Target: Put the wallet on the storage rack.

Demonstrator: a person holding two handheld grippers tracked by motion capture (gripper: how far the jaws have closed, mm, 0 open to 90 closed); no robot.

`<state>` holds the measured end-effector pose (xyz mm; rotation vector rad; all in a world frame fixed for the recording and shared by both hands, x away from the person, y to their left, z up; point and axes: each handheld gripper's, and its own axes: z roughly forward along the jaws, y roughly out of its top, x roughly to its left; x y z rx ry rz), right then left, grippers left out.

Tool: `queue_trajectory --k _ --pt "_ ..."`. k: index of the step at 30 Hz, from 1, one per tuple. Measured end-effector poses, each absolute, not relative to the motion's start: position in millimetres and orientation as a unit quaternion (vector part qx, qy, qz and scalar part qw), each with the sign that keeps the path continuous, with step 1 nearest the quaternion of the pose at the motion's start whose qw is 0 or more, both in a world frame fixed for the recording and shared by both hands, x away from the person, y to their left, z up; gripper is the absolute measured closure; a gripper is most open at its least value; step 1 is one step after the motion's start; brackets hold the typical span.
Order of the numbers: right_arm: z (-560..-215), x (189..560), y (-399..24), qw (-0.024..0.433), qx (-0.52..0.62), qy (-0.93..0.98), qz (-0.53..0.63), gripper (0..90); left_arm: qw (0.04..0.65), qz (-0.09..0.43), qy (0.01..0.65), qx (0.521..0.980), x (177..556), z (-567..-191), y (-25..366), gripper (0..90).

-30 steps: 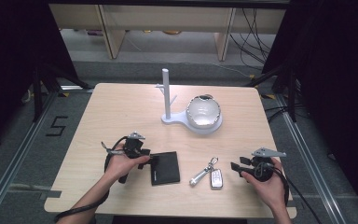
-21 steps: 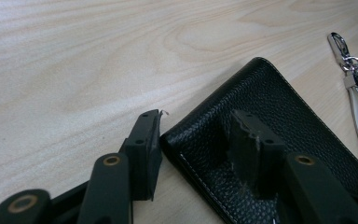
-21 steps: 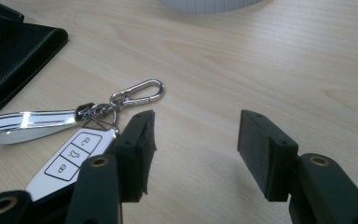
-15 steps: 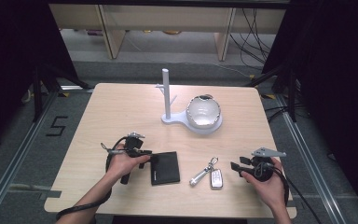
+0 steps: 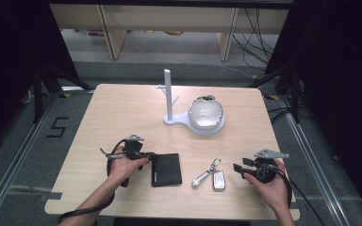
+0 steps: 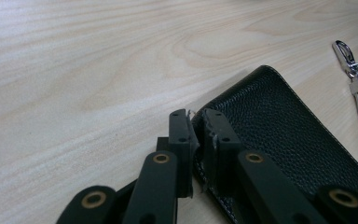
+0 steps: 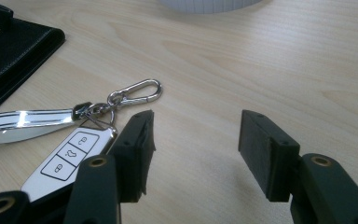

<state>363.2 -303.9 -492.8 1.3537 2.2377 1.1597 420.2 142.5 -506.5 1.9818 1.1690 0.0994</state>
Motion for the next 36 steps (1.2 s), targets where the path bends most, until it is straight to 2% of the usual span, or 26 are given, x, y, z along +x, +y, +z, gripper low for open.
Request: queue_trajectory --k 8,13,15,20,21,28,36 --pt "-486 363 -302 0.133 0.465 0.775 0.407 46.6 0.459 0.073 0.405 0.788 407 -480 141 82.9" --pt "-470 366 -295 0.126 0.425 0.79 0.424 47.5 0.483 0.092 0.356 0.794 396 -459 139 83.0" --pt "-454 366 -284 0.1 0.398 0.81 0.419 48.2 0.491 0.097 0.339 0.796 391 -451 138 83.0" --pt "-430 373 -265 0.091 0.328 0.844 0.414 48.5 0.498 0.104 0.299 0.807 381 -435 134 83.1" --pt "-421 375 -254 0.077 0.303 0.856 0.411 48.5 0.499 0.107 0.297 0.807 379 -433 132 83.1" --pt "-401 391 -215 0.049 0.226 0.887 0.401 48.4 0.502 0.106 0.269 0.815 374 -423 121 83.2" --pt "-397 405 -182 0.017 0.181 0.904 0.387 46.5 0.506 0.104 0.245 0.82 369 -415 111 83.3"
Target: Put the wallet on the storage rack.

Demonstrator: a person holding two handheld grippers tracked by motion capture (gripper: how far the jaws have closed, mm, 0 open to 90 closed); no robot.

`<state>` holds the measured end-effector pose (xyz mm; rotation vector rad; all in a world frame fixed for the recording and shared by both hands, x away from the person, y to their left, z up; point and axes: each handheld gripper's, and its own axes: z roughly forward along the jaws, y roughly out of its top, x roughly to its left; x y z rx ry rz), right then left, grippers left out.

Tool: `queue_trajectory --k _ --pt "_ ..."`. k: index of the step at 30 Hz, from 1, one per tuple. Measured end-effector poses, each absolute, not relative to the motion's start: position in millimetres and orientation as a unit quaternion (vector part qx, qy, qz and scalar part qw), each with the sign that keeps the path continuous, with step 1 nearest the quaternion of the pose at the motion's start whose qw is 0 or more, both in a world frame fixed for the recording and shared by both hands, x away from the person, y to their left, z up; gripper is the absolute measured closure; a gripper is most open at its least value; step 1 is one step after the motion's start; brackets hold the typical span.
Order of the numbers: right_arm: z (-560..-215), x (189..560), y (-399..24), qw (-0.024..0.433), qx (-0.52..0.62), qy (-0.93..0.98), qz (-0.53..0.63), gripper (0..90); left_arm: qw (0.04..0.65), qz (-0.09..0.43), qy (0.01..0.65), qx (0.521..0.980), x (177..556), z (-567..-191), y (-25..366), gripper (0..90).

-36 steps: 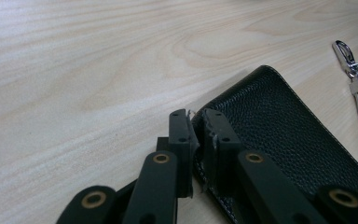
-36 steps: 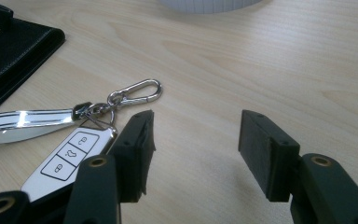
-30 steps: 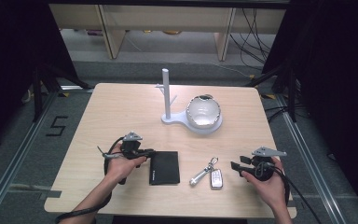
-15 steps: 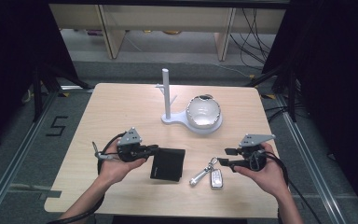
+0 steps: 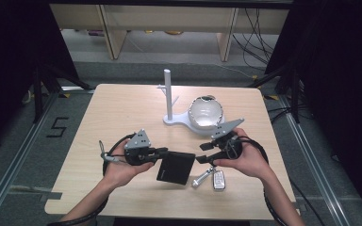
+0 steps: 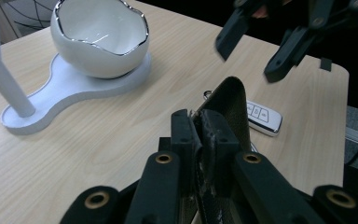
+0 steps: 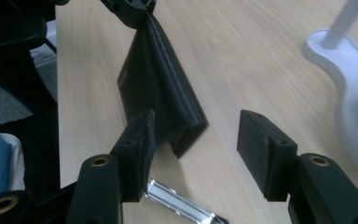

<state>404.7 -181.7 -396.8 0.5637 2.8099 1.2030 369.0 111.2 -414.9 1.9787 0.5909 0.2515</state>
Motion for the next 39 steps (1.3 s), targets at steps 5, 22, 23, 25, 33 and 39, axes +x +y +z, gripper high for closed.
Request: queue_trajectory --k 5,22,23,25,33,39 --pt "-402 412 -165 0.006 0.158 0.914 0.375 45.8 0.51 0.102 0.234 0.822 368 -412 106 83.2" --pt "-402 405 -155 0.008 0.101 0.936 0.338 75.4 0.533 0.099 0.208 0.814 366 -408 98 81.8" --pt "-401 404 -156 0.009 0.102 0.936 0.336 76.5 0.539 0.096 0.21 0.81 367 -408 99 80.5" --pt "-398 402 -155 0.022 0.106 0.937 0.332 77.3 0.545 0.102 0.212 0.804 368 -408 101 64.6" --pt "-390 413 -170 0.073 0.127 0.934 0.324 77.1 0.542 0.148 0.247 0.79 366 -421 124 37.7" --pt "-383 416 -180 0.093 0.151 0.933 0.313 77.0 0.508 0.178 0.294 0.79 364 -446 149 34.8"
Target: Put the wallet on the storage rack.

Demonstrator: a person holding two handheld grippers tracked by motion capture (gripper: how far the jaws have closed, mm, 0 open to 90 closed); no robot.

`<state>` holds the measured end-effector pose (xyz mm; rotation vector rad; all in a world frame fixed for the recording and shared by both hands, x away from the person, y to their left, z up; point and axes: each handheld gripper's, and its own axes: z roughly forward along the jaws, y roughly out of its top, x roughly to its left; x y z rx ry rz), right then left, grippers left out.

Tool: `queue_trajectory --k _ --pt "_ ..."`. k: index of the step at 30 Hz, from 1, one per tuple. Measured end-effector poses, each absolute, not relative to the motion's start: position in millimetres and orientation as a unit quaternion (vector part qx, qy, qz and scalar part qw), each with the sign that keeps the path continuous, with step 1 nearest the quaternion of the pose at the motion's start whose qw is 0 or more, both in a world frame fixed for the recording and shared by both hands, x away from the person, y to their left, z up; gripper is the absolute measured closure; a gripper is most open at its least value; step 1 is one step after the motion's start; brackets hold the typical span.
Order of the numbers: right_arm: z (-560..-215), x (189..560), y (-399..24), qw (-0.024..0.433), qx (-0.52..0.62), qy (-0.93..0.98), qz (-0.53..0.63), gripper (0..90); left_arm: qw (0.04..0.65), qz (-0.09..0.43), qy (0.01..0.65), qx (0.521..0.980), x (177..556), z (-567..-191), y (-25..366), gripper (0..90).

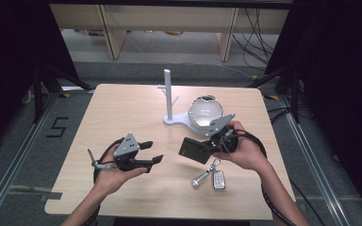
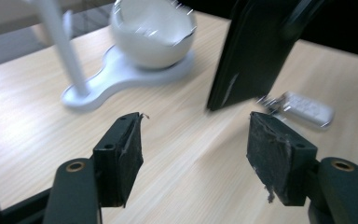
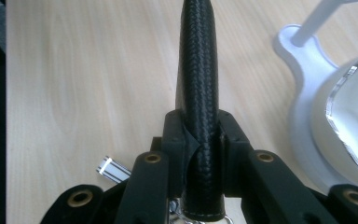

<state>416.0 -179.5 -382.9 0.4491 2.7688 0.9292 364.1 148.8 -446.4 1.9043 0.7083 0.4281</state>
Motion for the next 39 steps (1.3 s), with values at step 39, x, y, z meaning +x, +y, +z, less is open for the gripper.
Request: queue_trajectory --k 39 --pt "-327 466 -198 0.219 0.141 0.919 0.297 77.2 0.5 0.176 0.387 0.754 366 -496 190 34.2"
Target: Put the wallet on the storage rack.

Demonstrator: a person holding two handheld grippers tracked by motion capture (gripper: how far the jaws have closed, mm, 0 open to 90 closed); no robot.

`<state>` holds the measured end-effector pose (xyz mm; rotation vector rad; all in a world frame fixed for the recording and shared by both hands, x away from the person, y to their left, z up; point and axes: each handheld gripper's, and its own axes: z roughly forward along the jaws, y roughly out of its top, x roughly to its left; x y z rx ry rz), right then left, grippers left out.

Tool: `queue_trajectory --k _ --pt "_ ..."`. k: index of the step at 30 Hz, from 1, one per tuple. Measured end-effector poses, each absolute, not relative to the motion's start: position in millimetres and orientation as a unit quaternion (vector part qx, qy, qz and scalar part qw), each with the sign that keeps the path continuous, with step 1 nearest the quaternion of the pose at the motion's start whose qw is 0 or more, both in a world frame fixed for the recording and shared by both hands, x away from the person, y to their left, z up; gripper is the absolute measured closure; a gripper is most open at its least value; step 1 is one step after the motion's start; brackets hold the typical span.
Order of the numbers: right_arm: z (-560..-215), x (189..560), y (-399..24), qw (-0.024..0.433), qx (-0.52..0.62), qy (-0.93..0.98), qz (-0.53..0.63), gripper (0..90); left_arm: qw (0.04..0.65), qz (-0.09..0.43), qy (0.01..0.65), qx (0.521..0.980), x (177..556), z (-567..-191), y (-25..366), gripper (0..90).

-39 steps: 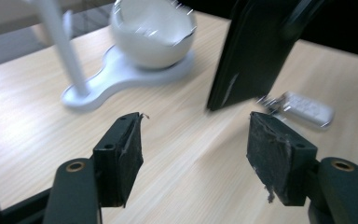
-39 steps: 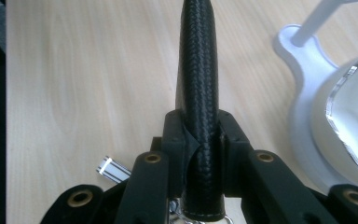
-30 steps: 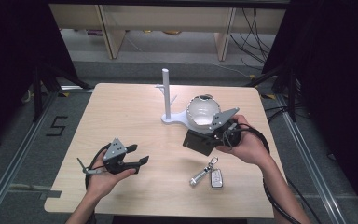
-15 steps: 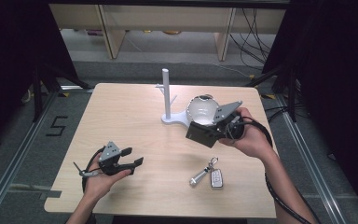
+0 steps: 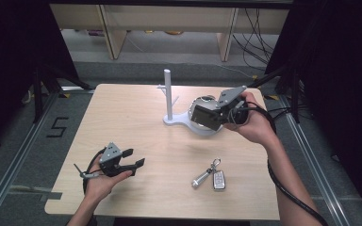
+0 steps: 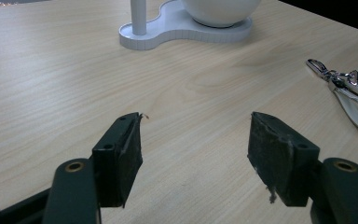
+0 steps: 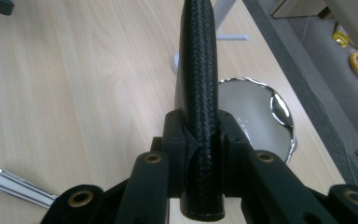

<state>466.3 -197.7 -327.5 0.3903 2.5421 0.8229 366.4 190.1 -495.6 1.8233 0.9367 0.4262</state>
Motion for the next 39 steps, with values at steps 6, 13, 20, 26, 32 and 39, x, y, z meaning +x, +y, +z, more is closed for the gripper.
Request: queue_trajectory --k 6,13,20,26,32,39 --pt "-327 480 -199 0.23 0.148 0.913 0.302 77.1 0.506 0.171 0.384 0.753 367 -496 189 34.0" --pt "-332 496 -199 0.24 0.16 0.909 0.301 77.1 0.504 0.173 0.387 0.752 366 -495 189 34.0" --pt "-335 507 -199 0.245 0.175 0.905 0.301 77.2 0.506 0.168 0.385 0.753 367 -498 189 33.8" --pt "-340 515 -199 0.243 0.18 0.905 0.301 77.1 0.508 0.168 0.385 0.752 366 -498 188 33.7" --pt "-346 520 -199 0.245 0.183 0.905 0.297 77.1 0.503 0.169 0.387 0.755 366 -498 188 33.7" --pt "-360 524 -198 0.226 0.192 0.909 0.294 77.0 0.503 0.168 0.387 0.754 366 -498 188 33.6"
